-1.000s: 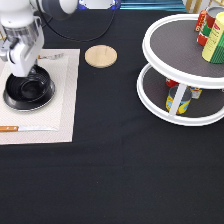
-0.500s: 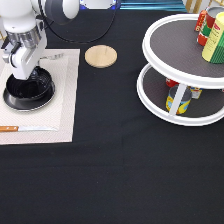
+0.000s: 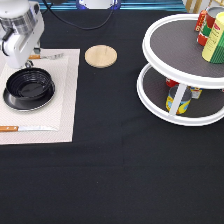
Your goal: Pick up the bowl from the lazy Susan and put bowl on the plate
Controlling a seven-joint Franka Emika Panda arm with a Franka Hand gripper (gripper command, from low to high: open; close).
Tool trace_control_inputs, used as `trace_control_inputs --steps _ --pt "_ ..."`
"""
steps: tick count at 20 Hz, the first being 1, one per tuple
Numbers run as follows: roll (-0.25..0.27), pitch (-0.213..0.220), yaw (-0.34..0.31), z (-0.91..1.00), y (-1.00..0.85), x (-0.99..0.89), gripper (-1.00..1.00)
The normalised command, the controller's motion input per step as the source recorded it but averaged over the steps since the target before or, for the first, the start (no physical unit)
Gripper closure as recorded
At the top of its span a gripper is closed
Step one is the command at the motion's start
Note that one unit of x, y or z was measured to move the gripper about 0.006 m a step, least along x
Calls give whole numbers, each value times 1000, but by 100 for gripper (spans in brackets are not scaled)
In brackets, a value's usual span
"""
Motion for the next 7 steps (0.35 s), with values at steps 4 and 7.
trace_control_inputs --steps 4,7 --pt "-9 123 20 206 59 173 -100" --pt "0 0 0 0 0 0 -100"
